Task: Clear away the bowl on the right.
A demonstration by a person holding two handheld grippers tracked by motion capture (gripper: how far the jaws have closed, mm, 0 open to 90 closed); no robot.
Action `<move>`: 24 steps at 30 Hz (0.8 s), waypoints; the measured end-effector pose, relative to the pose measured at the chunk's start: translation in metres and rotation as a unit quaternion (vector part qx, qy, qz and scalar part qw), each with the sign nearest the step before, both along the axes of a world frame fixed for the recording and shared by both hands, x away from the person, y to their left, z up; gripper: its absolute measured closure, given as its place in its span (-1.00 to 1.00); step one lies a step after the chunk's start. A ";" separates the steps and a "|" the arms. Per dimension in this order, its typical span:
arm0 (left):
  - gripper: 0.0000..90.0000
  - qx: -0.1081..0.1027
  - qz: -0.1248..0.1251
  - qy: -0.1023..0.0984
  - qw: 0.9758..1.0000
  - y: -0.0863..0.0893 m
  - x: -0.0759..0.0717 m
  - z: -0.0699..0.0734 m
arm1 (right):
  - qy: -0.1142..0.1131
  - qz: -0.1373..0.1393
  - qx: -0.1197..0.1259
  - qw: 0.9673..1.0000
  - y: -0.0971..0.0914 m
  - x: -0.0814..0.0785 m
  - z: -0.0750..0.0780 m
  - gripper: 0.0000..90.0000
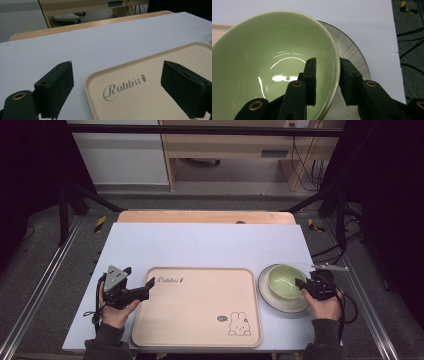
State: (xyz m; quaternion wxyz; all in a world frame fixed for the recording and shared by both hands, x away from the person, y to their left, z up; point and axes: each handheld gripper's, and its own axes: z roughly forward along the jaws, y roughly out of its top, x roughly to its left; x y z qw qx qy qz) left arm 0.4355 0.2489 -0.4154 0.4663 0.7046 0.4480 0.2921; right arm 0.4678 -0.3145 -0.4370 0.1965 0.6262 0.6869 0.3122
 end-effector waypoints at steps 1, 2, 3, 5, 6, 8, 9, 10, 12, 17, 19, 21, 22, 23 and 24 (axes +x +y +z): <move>-0.76 0.000 0.000 0.001 1.000 0.000 0.000 0.000 | 0.002 0.000 0.001 1.000 0.000 0.000 0.000 0.55; -0.76 0.001 0.000 0.002 1.000 0.000 0.001 -0.001 | 0.006 -0.001 0.002 1.000 0.000 0.001 -0.001 0.58; -0.76 0.001 0.000 0.002 1.000 0.000 0.001 -0.001 | 0.006 -0.001 0.002 1.000 0.000 0.001 -0.001 0.58; -0.76 0.000 0.001 0.003 1.000 0.000 0.001 -0.001 | 0.012 0.003 0.003 1.000 0.001 0.002 -0.002 0.62; -0.76 0.000 0.001 0.002 1.000 0.000 0.000 -0.001 | 0.012 0.003 0.003 1.000 0.001 0.002 -0.002 0.62; -0.76 0.001 0.000 0.001 1.000 0.000 0.000 0.000 | 0.014 0.002 0.004 1.000 0.001 0.003 -0.002 0.64; -0.75 0.001 0.000 0.001 1.000 0.000 0.000 0.000 | 0.016 0.002 0.003 1.000 0.000 0.004 -0.003 0.65; -0.75 0.001 0.000 0.001 1.000 0.000 0.000 0.000 | 0.019 0.001 0.004 1.000 0.000 0.004 -0.003 0.66; -0.75 0.001 0.000 0.002 1.000 0.000 0.000 0.000 | 0.022 0.002 0.003 1.000 0.000 0.005 -0.003 0.68; -0.75 0.003 -0.001 0.001 1.000 -0.001 0.001 -0.001 | 0.034 -0.002 0.008 0.999 -0.001 0.007 -0.005 0.76; -0.75 0.003 -0.001 0.002 1.000 -0.001 0.001 -0.001 | 0.035 -0.001 0.004 0.999 -0.001 0.008 -0.006 0.76; -0.75 0.004 -0.002 0.003 1.000 -0.001 0.001 -0.001 | 0.038 -0.002 0.006 0.999 -0.002 0.009 -0.007 0.78; -0.75 0.004 -0.002 0.003 1.000 -0.001 0.001 -0.001 | 0.038 -0.002 0.006 0.999 -0.002 0.009 -0.007 0.78; -0.75 0.004 -0.002 0.003 1.000 -0.001 0.001 -0.001 | 0.042 -0.006 0.011 0.999 -0.001 0.010 -0.006 0.79; -0.75 0.004 -0.002 0.003 1.000 -0.001 0.001 -0.001 | 0.046 -0.005 0.012 0.999 -0.001 0.010 -0.006 0.79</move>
